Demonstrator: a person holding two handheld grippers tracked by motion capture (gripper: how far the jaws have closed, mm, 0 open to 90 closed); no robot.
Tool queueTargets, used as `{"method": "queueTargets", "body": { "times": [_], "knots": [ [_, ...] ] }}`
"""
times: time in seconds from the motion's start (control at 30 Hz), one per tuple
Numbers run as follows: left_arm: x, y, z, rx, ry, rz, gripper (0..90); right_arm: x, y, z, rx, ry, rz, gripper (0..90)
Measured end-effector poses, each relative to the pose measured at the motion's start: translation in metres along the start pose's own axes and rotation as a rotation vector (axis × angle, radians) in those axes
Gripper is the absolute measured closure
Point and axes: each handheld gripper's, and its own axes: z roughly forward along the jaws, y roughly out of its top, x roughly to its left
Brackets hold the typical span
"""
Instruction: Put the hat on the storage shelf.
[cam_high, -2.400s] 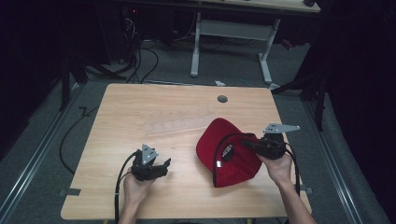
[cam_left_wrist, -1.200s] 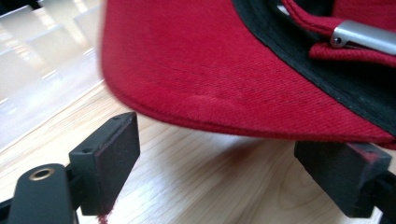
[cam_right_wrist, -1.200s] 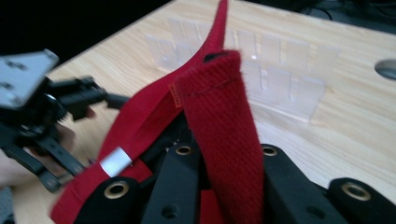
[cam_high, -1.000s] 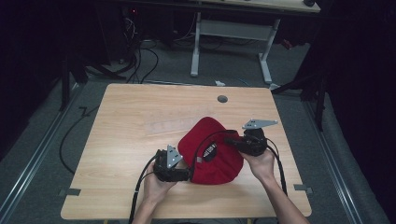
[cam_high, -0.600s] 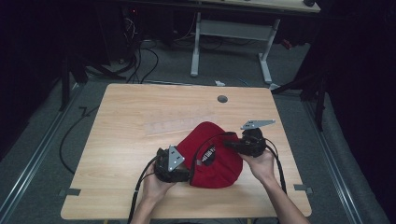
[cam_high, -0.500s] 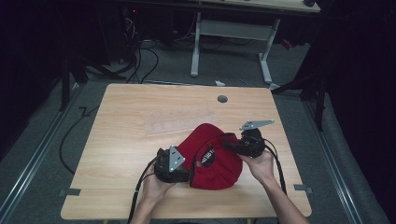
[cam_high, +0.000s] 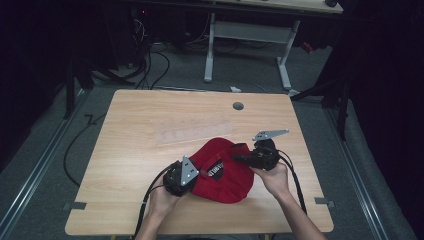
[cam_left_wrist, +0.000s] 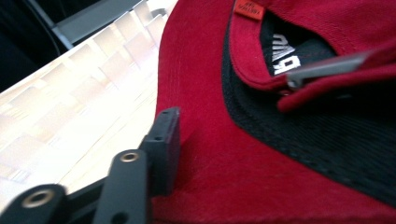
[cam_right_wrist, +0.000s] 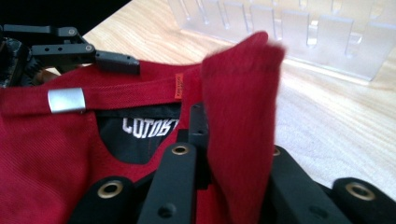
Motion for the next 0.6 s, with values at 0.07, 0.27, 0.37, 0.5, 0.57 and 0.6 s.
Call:
{"method": "queueTargets", "body": {
  "times": [0.07, 0.27, 0.37, 0.5, 0.57, 0.6],
  "knots": [
    [-0.001, 0.000, 0.000, 0.013, -0.036, -0.024, 60.9, -0.003, -0.001, -0.001, -0.010, -0.007, -0.002, 80.3],
    [-0.006, 0.002, -0.004, 0.048, -0.072, -0.016, 70.7, -0.010, -0.007, 0.002, -0.034, -0.001, 0.034, 73.4],
    [-0.006, 0.003, -0.005, 0.061, -0.082, -0.004, 74.2, -0.012, -0.007, 0.002, -0.040, -0.003, 0.040, 68.4],
    [-0.005, 0.006, -0.004, 0.077, -0.075, 0.012, 83.5, -0.017, -0.005, -0.007, -0.087, -0.058, 0.049, 63.0],
    [-0.005, 0.006, -0.004, 0.069, -0.091, 0.002, 84.0, -0.026, -0.006, -0.018, -0.126, -0.080, 0.091, 56.2],
    [-0.005, 0.006, -0.004, 0.069, -0.091, 0.002, 84.0, -0.026, -0.006, -0.018, -0.126, -0.080, 0.091, 56.2]
  ]
}}
